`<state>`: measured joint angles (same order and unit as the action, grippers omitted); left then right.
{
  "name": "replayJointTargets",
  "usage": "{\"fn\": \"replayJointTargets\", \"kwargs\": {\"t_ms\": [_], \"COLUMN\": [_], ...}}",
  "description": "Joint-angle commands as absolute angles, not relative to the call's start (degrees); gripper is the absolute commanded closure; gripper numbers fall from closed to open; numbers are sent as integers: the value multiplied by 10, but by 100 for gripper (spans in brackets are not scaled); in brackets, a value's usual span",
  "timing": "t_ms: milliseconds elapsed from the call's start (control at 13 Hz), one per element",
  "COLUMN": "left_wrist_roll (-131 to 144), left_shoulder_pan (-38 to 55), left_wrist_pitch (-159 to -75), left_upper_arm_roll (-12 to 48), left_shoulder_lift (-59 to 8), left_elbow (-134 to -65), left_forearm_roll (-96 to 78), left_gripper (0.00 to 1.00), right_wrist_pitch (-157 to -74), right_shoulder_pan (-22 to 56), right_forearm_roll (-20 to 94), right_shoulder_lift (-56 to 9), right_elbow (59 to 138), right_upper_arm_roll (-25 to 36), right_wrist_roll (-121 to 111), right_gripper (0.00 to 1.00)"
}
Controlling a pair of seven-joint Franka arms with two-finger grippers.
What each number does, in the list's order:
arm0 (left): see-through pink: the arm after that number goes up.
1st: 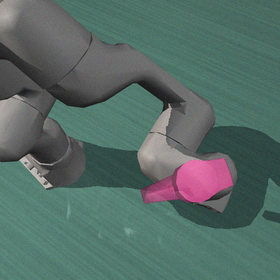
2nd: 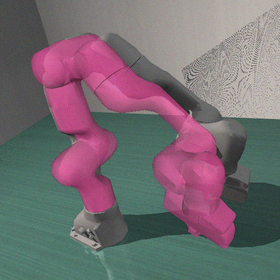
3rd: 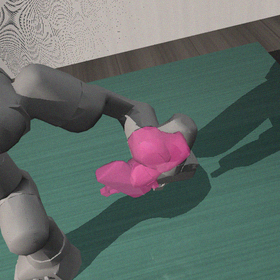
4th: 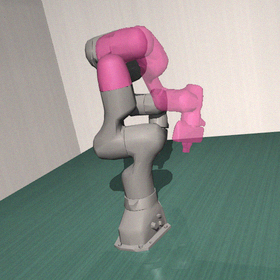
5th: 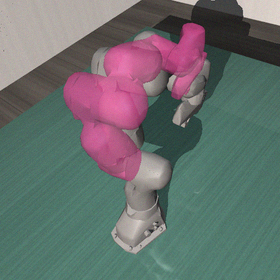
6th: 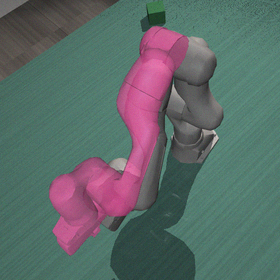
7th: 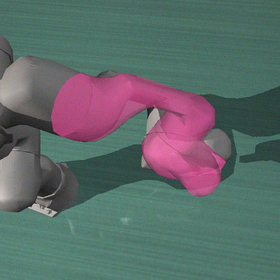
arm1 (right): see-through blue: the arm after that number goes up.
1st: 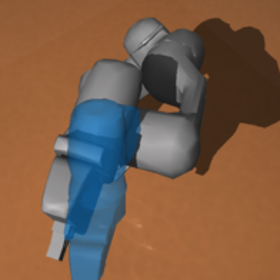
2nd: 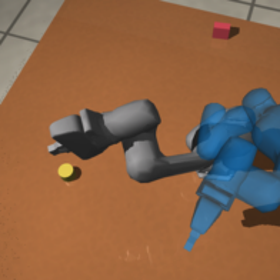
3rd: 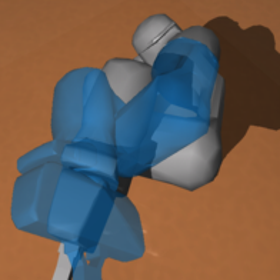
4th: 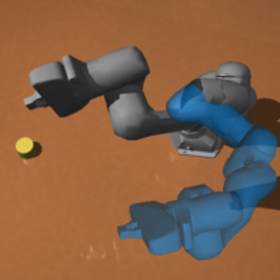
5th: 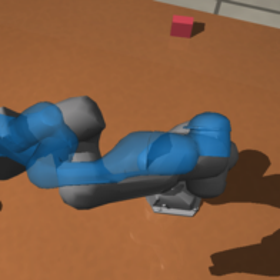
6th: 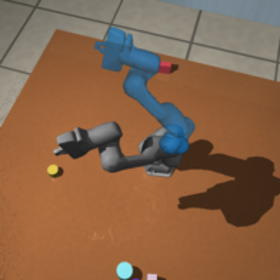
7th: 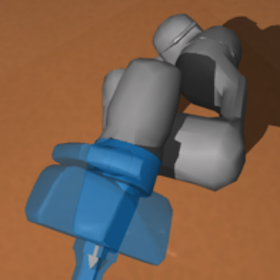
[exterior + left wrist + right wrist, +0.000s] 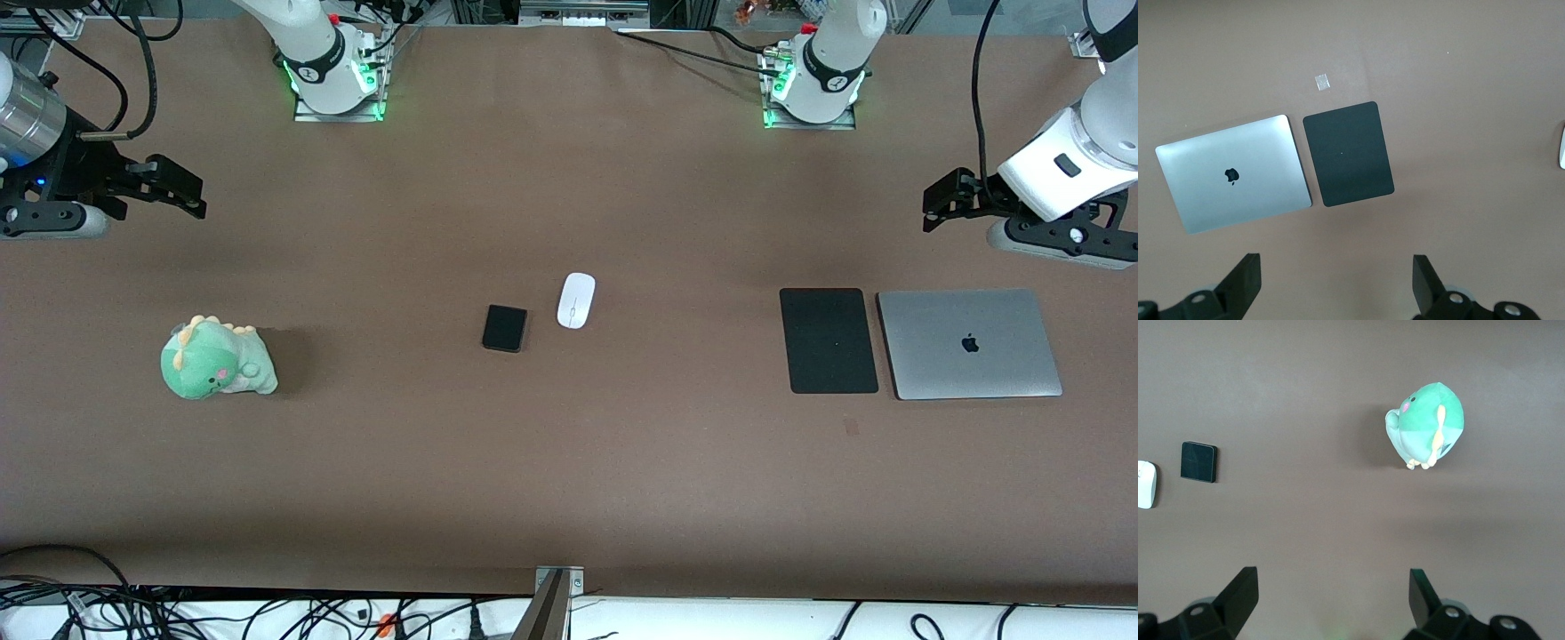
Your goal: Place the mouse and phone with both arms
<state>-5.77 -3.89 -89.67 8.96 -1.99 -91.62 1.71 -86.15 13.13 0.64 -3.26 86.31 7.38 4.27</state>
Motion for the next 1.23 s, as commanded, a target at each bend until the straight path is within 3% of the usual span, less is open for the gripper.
{"fn": "replayJointTargets", "kwargs": {"t_ms": [0, 1154], "left_wrist_roll": [-59, -59], "left_shoulder_pan": [-37, -37], "left_wrist_pitch": [-882, -847], "left_upper_arm_roll": [91, 118], "left_shoulder_lift": [-28, -42], "left_elbow": [-896, -898], "left_forearm_roll": [22, 25], "left_gripper": [0, 0], "right_wrist_pitch": [-862, -863], "right_shoulder_pan": [123, 124], "right_forearm_roll": [12, 10], "right_shoulder_lift": [-31, -31], "right_elbow": [860, 860], "right_upper_arm_roll": [67, 67], "right_wrist_roll": [40, 40], "right_gripper": [0, 0]}}
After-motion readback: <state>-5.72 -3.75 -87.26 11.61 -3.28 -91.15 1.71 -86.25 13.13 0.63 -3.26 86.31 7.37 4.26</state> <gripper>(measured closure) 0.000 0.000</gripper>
